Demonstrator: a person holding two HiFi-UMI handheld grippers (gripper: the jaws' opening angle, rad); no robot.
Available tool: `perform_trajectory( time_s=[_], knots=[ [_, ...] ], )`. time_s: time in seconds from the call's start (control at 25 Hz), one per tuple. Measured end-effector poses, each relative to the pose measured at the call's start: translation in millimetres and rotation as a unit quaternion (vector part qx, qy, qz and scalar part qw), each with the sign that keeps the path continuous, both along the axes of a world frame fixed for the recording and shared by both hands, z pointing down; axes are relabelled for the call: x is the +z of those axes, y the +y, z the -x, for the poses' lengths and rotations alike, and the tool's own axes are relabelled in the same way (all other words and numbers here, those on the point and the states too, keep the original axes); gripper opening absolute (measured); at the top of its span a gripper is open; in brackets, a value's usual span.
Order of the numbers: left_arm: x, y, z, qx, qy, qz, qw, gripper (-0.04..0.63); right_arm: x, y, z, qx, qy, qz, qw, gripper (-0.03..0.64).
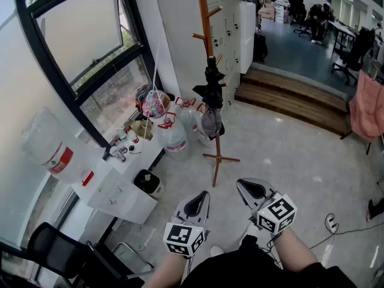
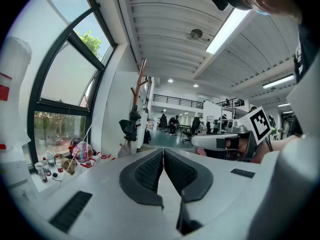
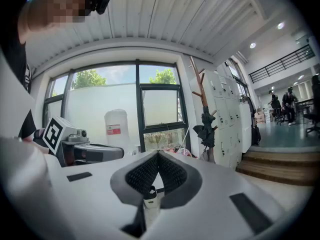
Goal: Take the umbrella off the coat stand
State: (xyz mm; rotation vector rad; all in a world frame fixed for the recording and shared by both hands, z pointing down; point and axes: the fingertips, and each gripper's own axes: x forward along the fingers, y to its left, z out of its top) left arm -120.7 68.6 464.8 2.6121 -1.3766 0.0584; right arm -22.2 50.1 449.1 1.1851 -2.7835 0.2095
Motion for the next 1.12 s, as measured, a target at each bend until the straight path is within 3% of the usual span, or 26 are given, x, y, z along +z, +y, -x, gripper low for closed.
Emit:
perform_trajectory(
  time_s=[1.12],
  knots=[
    [-19,-2,14,-0.004,-0.008,-0.026,0.9996,0.021,-21,-7,12,-0.010,0.003,-0.034,0.999,0.054]
  ],
)
